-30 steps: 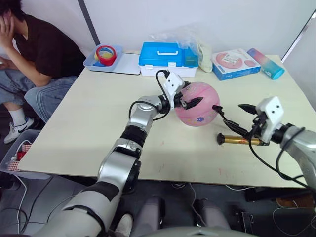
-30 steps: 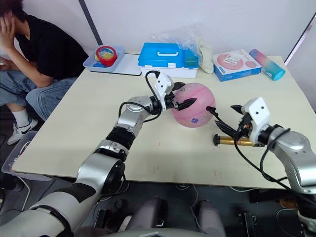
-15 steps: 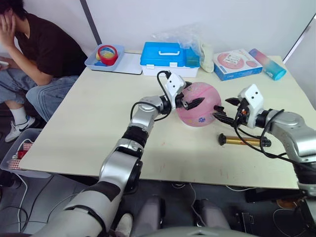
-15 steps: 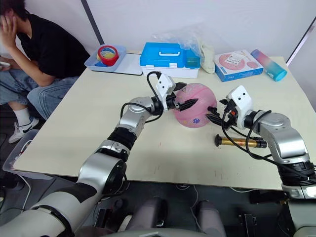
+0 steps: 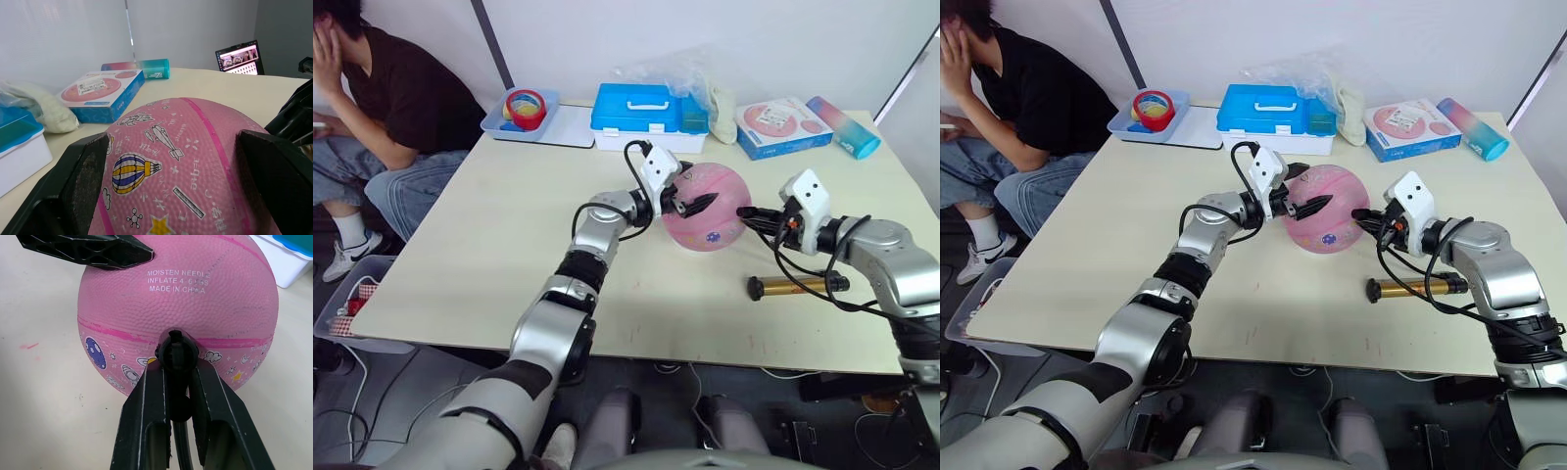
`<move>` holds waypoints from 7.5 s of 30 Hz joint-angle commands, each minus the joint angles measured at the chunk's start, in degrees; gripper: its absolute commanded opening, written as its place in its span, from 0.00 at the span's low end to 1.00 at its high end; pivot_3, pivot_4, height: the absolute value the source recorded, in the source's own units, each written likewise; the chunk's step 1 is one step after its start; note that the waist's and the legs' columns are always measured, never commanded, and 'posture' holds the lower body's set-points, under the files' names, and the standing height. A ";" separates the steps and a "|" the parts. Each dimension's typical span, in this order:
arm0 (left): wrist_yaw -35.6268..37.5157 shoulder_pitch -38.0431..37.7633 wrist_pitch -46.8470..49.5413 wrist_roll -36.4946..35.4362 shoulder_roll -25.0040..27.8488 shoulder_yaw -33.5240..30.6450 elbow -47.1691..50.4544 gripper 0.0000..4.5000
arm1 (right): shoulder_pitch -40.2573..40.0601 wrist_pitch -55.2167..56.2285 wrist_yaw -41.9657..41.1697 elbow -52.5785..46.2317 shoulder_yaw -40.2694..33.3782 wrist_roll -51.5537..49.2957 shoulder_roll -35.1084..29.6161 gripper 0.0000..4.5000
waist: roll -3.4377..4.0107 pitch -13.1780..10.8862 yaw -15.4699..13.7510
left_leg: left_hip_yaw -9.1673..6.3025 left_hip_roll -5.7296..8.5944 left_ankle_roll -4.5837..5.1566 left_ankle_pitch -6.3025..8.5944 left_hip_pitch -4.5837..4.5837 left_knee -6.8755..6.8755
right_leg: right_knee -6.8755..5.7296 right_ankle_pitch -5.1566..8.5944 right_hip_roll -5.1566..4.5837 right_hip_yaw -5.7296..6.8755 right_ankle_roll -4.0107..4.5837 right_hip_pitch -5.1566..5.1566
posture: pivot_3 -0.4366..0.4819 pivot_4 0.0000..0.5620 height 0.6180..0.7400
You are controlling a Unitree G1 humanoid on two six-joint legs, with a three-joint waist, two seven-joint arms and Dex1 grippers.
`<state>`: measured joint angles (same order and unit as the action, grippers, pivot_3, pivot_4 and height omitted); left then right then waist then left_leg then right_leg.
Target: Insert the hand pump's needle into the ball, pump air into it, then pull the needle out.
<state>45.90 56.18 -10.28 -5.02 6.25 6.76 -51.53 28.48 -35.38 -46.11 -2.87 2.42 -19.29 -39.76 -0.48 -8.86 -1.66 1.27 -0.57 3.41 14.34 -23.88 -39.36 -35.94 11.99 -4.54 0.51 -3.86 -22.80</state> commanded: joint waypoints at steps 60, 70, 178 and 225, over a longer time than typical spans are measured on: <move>-4.80 -3.12 -1.18 6.21 -2.21 3.73 -13.05 1.00 | -4.23 -4.36 0.78 -12.12 -12.26 -6.98 -9.13 0.01 | 0.00 0.00 -2.25 | -0.49 0.25 0.10 0.06 -0.45 0.03 | 0.25 0.17 -0.45 0.51 -0.22 0.00 | 0.48 0.27 1.00; -5.12 -3.45 -1.36 6.26 -2.41 4.19 -13.47 1.00 | -4.31 -4.36 0.89 -12.10 -12.99 -7.96 -10.39 0.01 | 0.00 0.00 -2.27 | -0.65 0.27 0.10 0.06 -0.56 0.01 | 0.27 0.17 -0.47 0.68 -0.22 -0.01 | 0.48 0.27 1.00; 32.27 -10.46 7.15 -13.26 12.35 -4.73 22.37 1.00 | -20.64 24.50 8.91 1.47 -14.35 6.61 1.94 0.01 | 0.14 -0.07 0.83 | -0.39 0.29 0.08 0.03 -0.87 0.25 | 0.08 0.11 -0.38 0.57 -0.35 -0.61 | 0.48 0.27 1.00; 19.57 -46.25 9.41 -14.28 26.26 -10.10 39.74 1.00 | -50.69 33.87 3.93 -7.56 -28.21 -6.28 10.93 0.98 | 0.27 -0.14 0.90 | 0.13 -0.10 0.07 0.03 -0.40 0.23 | -0.05 0.22 -0.26 -0.04 -0.12 -0.59 | 0.48 0.27 1.00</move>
<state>67.35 11.01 1.35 -20.30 32.23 -1.91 -12.79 -20.82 -3.31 -42.12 -8.75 -23.36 -23.87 -29.64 -0.21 -9.00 -0.76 1.44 -0.69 3.47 14.37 -24.16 -39.12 -35.99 12.21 -4.81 0.45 -3.98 -23.36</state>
